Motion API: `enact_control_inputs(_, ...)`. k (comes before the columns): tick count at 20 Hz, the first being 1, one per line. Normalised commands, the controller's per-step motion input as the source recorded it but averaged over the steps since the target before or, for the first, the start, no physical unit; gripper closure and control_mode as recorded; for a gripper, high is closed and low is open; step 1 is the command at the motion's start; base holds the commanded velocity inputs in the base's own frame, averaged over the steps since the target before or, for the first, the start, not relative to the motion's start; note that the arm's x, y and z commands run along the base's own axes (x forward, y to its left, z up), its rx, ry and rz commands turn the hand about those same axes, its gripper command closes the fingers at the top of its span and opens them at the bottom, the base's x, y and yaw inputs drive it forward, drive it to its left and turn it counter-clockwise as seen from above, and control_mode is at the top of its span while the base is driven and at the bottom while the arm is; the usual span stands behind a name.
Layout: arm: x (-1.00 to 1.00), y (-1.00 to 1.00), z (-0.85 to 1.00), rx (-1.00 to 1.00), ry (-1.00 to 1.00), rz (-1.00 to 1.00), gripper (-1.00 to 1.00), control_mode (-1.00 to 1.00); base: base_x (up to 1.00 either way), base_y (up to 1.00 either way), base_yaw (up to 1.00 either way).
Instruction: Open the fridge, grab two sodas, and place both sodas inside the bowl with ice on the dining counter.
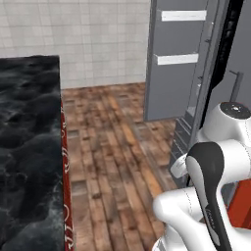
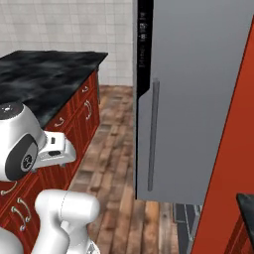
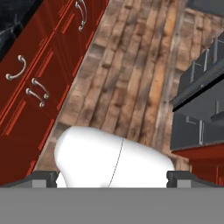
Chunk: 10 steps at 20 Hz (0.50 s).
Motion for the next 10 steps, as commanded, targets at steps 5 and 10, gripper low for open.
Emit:
enact_control_inputs(5,0.0,0.0,0.0,0.0,0.0,0.0,-1.0,1.0,0.68,0.21,-0.07)
enact_control_inputs(10,0.0,0.0,0.0,0.0,0.0,0.0,-1.0,1.0,0.61,0.2,-0.2)
